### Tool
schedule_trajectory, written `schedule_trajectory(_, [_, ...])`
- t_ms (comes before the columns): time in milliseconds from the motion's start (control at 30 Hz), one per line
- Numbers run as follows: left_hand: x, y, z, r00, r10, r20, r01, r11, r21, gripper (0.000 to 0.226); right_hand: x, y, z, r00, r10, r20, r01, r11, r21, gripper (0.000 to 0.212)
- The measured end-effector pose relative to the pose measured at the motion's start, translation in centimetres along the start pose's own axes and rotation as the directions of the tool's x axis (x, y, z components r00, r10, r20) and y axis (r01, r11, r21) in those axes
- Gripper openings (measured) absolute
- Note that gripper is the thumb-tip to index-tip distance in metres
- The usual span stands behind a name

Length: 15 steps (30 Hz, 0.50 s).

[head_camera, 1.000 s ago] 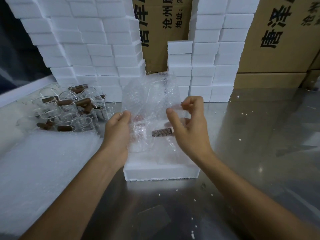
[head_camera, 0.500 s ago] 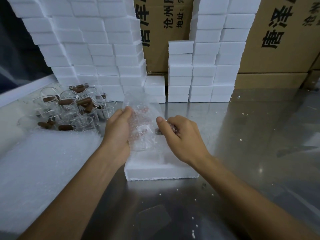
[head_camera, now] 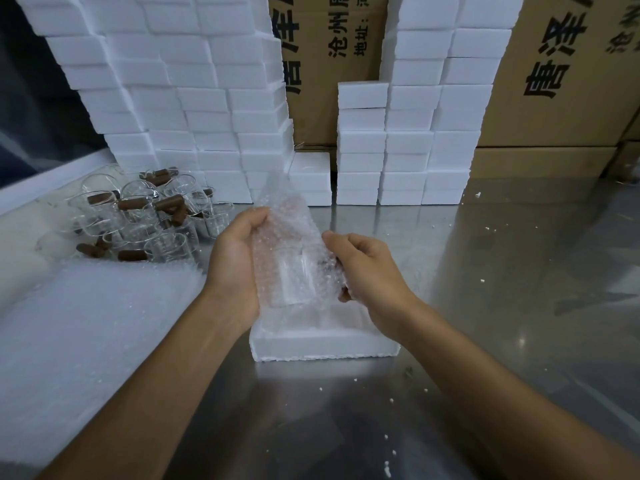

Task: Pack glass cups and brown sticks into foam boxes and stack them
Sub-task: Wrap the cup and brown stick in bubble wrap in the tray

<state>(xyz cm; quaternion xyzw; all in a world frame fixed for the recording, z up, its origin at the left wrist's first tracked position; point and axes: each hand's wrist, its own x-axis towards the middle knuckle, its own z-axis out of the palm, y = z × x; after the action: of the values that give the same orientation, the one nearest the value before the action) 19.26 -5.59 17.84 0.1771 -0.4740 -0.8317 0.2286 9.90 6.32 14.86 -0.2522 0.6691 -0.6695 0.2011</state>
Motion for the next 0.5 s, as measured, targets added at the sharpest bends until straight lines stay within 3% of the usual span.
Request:
schedule_trajectory(167, [-0.10, 0.34, -0.21, 0.998, 0.039, 0.046, -0.038, 0.999, -0.033, 0.049, -0.05, -0.24, 0.00, 0.996, 0.082, 0.025, -0.082, 0.996, -0.022, 0.048])
schedule_trajectory(333, [-0.19, 0.60, -0.23, 0.997, 0.039, 0.061, -0.035, 0.997, -0.069, 0.054, -0.11, -0.81, -0.10, 0.976, 0.211, 0.057, -0.212, 0.977, 0.012, 0.040])
schedule_trajectory(500, [0.03, 0.29, -0.43, 0.994, 0.036, 0.099, -0.023, 0.990, -0.137, 0.047, 0.26, -0.53, 0.10, 0.990, 0.141, -0.006, -0.141, 0.988, -0.068, 0.042])
